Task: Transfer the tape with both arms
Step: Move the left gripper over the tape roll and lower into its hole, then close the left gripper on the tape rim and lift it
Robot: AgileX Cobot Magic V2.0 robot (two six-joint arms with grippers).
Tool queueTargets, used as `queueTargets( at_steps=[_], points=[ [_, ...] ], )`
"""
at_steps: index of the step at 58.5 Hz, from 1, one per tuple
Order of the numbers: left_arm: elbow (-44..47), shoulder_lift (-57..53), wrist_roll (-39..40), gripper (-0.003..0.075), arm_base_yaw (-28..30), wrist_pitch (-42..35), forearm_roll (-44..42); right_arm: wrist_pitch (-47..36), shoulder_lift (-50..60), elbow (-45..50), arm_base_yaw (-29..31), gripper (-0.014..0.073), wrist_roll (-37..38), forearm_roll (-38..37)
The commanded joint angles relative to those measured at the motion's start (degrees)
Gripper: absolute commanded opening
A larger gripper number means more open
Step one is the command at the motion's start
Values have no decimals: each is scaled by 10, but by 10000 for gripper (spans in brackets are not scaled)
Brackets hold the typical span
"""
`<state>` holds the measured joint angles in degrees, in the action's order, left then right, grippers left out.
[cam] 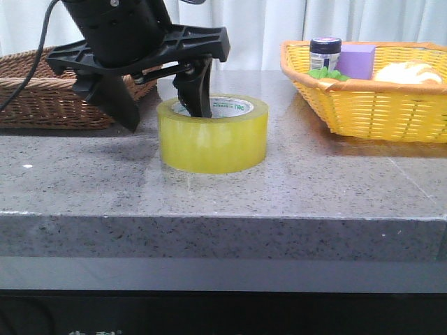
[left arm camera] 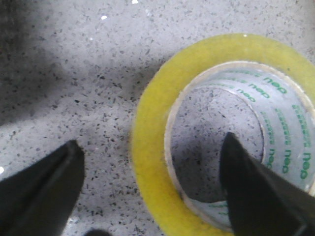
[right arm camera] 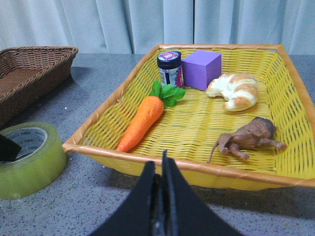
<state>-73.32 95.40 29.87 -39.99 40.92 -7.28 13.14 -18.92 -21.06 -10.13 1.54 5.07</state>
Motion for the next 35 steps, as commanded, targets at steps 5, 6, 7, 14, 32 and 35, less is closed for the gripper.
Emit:
queueTargets(
  at_steps=[5, 6, 7, 14, 32, 35],
  points=[
    [-18, -24, 3, 344, -3, -21, -3, -47, -2, -13, 2, -68, -3, -4],
    [-18, -24, 3, 325, -3, -21, -3, -47, -2, -13, 2, -68, -3, -4],
    [-18, -24, 3, 295, -3, -21, -3, -47, -2, -13, 2, -68, -3, -4],
    [-18, -24, 3, 154, -3, -21, -2, -47, -2, -13, 2, -68, -3, -4],
    [-18, -32, 3, 32, -5, -21, 6, -47, -2, -13, 2, -68, -3, -4],
    [-18, -41, 3, 32, -9, -22, 8, -49, -2, -13, 2, -68, -3, -4]
  ],
)
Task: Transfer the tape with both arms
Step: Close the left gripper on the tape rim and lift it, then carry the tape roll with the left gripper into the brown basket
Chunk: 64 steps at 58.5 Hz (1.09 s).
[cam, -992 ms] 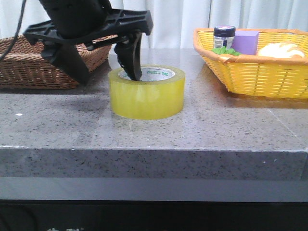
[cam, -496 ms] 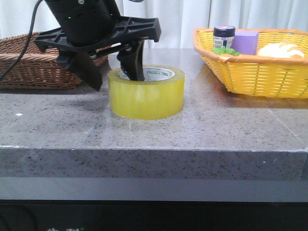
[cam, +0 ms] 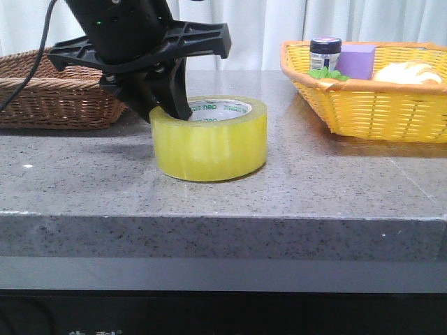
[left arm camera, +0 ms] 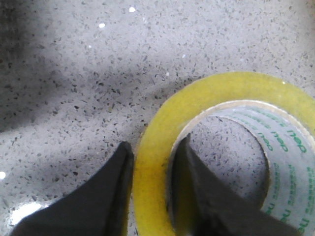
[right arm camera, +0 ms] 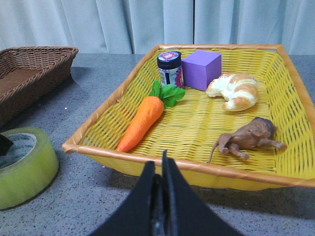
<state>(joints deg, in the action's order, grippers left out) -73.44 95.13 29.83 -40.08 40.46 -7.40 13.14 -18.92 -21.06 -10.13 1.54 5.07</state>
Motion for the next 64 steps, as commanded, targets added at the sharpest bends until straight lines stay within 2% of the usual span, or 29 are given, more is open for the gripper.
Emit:
queueTargets(
  at_steps=[1, 17, 29, 42, 64],
  points=[
    [-19, -41, 3, 32, -8, -17, 9, -49, -2, -13, 2, -68, -3, -4],
    [-78, -89, -10, 32, -31, -13, 7, -50, -2, -13, 2, -68, -3, -4],
    [-147, -102, -10, 32, -10, 9, -54, -50, -2, -13, 2, -68, -3, -4],
    [-204, -102, -10, 32, 66, 46, -116, -50, -2, -13, 2, -68, -3, -4],
    [-207, -77, -10, 32, 257, 43, -131, -50, -2, -13, 2, -68, -3, -4]
  ],
)
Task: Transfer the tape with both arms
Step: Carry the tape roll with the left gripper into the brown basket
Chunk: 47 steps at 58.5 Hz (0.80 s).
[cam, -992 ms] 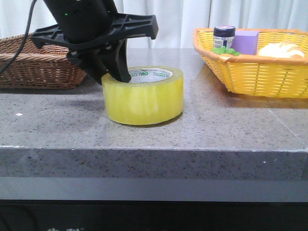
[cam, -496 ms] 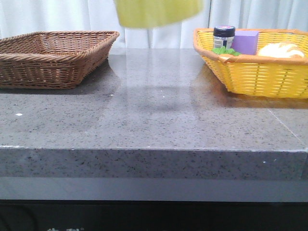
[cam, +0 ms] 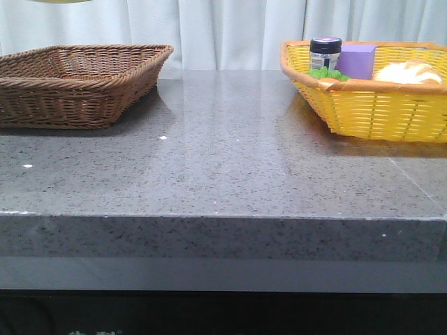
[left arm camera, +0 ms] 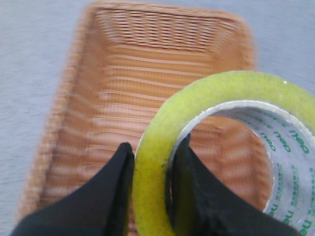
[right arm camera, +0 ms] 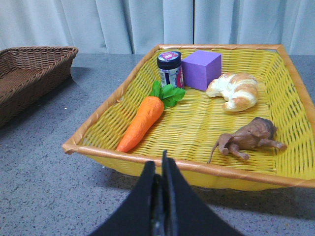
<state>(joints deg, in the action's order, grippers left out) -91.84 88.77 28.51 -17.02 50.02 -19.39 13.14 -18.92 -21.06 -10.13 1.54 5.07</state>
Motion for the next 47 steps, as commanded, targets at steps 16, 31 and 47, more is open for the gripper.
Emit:
queueTargets(
  at_steps=[16, 31, 47],
  points=[
    [-23, 49, -14, 33, 42, -63, -12, -50, -2, -13, 2, -68, -3, -4],
    [-23, 103, -14, 34, 42, -43, -6, -50, -2, -13, 2, -68, -3, -4],
    [-23, 112, -24, 123, 42, -37, -6, -50, -2, -13, 2, -68, -3, -4]
  ],
)
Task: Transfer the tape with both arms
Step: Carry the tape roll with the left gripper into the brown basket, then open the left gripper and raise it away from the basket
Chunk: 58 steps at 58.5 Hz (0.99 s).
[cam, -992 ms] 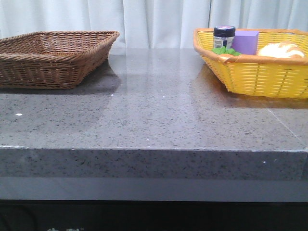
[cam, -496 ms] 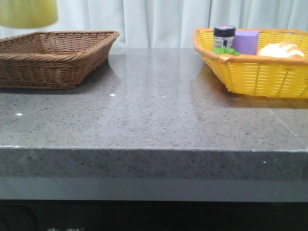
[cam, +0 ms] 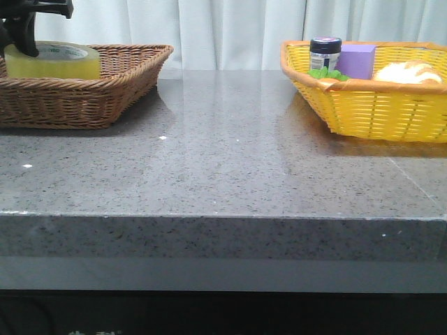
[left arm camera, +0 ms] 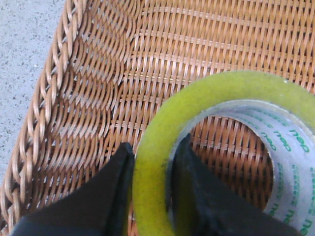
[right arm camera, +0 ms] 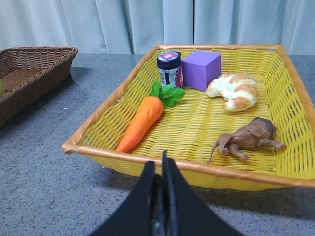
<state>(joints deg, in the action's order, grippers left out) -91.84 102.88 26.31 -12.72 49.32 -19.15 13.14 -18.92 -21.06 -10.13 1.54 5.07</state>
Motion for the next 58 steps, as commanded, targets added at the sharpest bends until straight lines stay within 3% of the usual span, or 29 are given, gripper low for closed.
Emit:
queueTargets(
  at_steps=[1, 9, 14, 27, 34, 46, 58],
  points=[
    [-23, -30, -2, 148, -1, -30, -8, -50, -2, -13, 2, -68, -3, -4],
    [-23, -30, -2, 332, -1, -28, -8, -50, -2, -13, 2, -68, -3, -4],
    [-23, -30, -2, 400, -1, -28, -8, -50, -2, -13, 2, -68, -3, -4],
    [-23, -31, -2, 419, -1, -26, -8, -50, -2, -13, 2, -68, -3, -4],
    [-25, -38, -2, 330, -1, -26, -8, -50, -2, -13, 2, -68, -3, -4],
    [-26, -53, -2, -18, -1, -30, -8, -50, -2, -13, 2, -68, -3, -4],
    [-16, -93, -2, -20, -1, -34, -9, -50, -2, -13, 2, -68, -3, -4]
  ],
)
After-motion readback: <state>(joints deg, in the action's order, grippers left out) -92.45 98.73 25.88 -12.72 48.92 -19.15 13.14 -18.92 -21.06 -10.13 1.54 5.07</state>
